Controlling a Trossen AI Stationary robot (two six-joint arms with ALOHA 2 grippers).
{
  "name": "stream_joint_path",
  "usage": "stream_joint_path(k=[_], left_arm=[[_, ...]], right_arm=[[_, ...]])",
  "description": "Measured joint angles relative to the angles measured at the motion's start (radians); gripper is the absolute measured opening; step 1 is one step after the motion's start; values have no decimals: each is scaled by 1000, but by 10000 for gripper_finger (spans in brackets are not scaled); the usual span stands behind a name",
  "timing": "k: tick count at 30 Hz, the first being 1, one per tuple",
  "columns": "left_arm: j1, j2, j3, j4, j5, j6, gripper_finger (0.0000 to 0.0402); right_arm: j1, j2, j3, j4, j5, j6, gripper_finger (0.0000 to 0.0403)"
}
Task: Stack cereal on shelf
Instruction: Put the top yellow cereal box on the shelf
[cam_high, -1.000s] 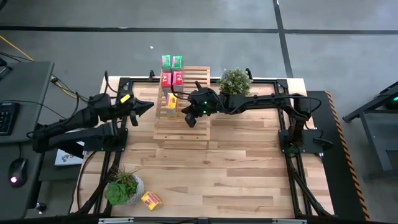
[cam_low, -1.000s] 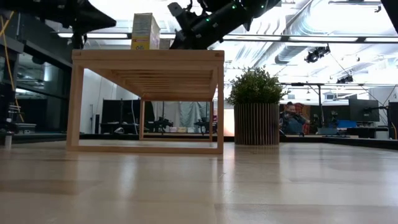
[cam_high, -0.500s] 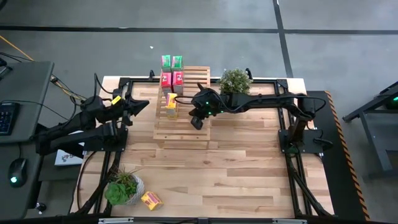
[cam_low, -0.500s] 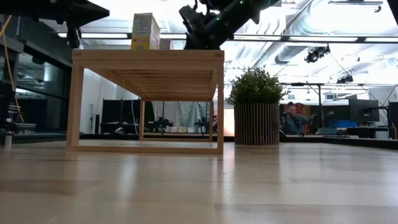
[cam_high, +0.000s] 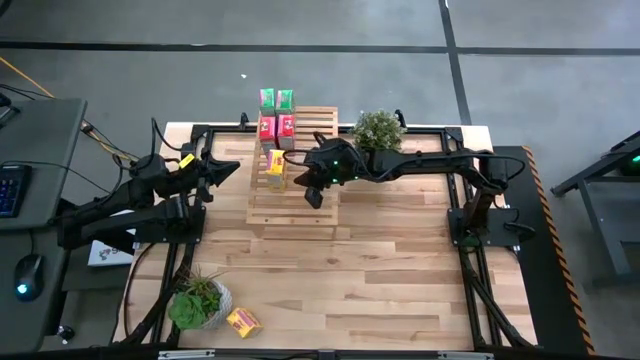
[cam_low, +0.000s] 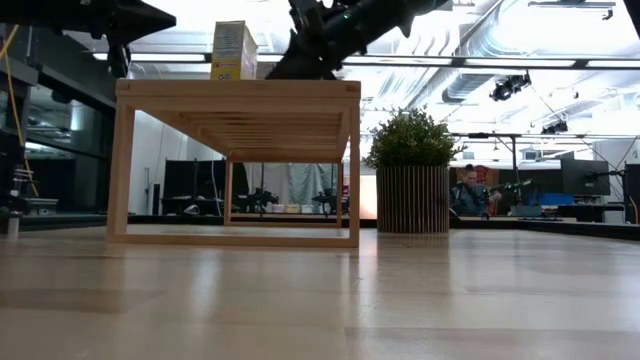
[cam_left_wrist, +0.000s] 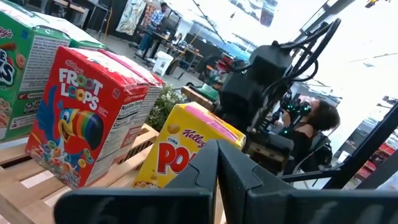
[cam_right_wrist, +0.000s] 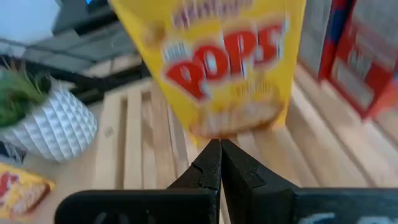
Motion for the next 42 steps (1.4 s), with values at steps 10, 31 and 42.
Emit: stream_joint_path(k=[10,31,42], left_arm=[[0,0,0,0,0,0,0],[0,0,1,-7,0,35,0],[0,0,1,-8,0,36,0]], right_arm=[[-10,5,0,122,52,-119,0],[-15,89,1,196,66,-127,0],[-10,118,0,261,85,-90,0]])
